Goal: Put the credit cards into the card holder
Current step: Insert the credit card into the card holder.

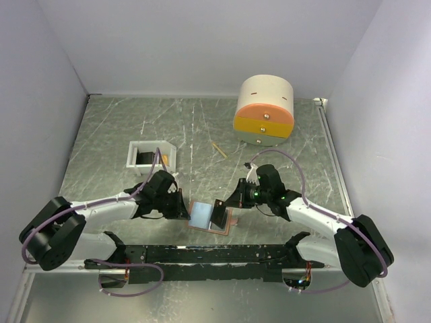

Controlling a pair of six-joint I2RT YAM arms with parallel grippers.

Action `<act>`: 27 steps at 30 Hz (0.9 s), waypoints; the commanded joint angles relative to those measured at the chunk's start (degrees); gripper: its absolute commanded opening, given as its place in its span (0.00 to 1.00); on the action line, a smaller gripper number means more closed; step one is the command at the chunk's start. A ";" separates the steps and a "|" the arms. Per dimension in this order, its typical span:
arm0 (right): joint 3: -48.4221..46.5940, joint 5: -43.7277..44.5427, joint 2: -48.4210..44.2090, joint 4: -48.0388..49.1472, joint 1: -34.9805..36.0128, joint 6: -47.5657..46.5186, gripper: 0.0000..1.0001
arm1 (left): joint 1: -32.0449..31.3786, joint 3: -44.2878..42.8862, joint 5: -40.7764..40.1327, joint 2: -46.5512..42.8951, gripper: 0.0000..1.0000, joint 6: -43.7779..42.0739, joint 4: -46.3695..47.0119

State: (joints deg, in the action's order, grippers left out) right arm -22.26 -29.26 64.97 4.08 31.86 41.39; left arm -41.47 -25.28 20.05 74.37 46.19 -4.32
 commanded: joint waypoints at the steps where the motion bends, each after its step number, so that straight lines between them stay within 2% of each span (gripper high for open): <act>1: 0.59 -1.69 0.04 2.53 -0.57 1.07 0.00 | -0.19 -2.45 -4.37 -2.51 0.08 0.26 -4.00; 19: 3.64 -3.71 1.72 8.86 -0.74 5.37 0.00 | -0.35 -0.41 -5.52 1.67 0.07 -0.75 -3.01; 27: 1.16 -2.30 -2.03 3.71 -1.05 4.22 0.00 | -0.43 -0.10 -6.53 0.68 0.08 -0.67 -4.22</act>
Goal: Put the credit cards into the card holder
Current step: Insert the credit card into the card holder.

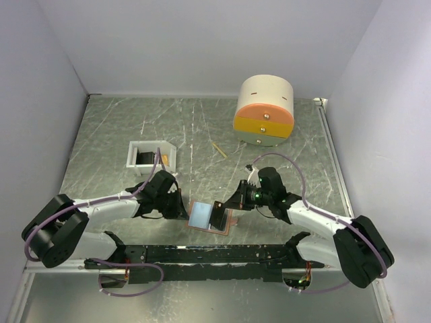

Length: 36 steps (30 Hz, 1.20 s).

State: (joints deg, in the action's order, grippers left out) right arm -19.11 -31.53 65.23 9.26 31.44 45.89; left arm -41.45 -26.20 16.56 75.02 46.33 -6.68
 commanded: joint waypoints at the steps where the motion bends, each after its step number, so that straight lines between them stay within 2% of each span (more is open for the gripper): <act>1: -2.05 0.02 -2.42 -1.59 -0.71 -0.33 0.00 | -0.47 0.86 -2.98 -0.16 0.08 -0.68 -1.89; 22: 2.96 -0.52 4.64 7.83 -0.77 1.39 0.00 | -0.62 2.35 -1.82 -0.43 0.07 0.74 -0.49; 31: 2.78 2.68 3.59 4.45 -0.78 -1.14 0.00 | -0.77 1.81 -1.68 0.42 0.07 0.56 -0.49; 36: 3.40 2.69 4.96 5.93 -0.79 -1.11 0.00 | -0.82 1.84 -1.53 0.74 0.07 0.61 -0.33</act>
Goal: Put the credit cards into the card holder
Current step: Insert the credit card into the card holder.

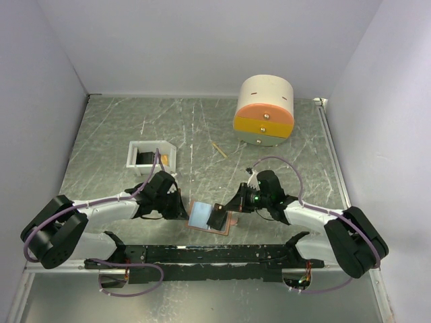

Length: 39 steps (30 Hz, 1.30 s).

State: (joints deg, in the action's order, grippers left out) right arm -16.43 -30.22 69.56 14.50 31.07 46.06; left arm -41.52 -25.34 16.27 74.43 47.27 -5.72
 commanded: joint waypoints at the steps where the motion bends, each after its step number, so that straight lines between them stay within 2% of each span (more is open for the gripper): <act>1: 0.84 1.39 0.89 1.25 -0.40 -1.18 0.00 | -0.69 1.02 -1.10 1.28 0.07 -0.26 -1.30; 39: 1.36 4.10 3.98 5.59 3.37 0.80 0.00 | -2.25 1.79 -0.34 3.56 0.07 1.28 1.99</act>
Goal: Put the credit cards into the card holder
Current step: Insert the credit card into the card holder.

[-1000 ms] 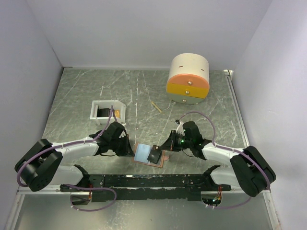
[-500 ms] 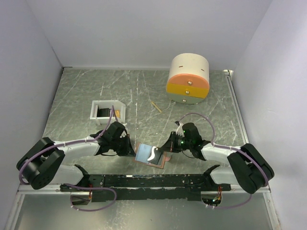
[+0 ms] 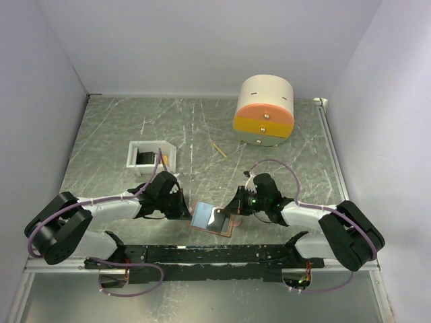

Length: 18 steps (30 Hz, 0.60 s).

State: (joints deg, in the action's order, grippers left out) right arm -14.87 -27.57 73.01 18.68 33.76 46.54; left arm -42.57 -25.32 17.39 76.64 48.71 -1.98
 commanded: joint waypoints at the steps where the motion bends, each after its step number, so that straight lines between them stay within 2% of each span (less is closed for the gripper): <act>1: -0.24 1.51 0.81 1.45 0.76 0.49 0.00 | -1.20 1.83 -1.56 1.12 0.07 -0.11 -1.79; 18: 1.36 5.29 -0.53 1.62 0.87 3.34 0.00 | -1.25 3.37 -1.93 0.22 0.07 0.49 -1.85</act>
State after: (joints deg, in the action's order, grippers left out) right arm -14.81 -25.74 73.95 19.62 34.26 48.95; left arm -42.65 -24.25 17.12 75.96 49.54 -0.73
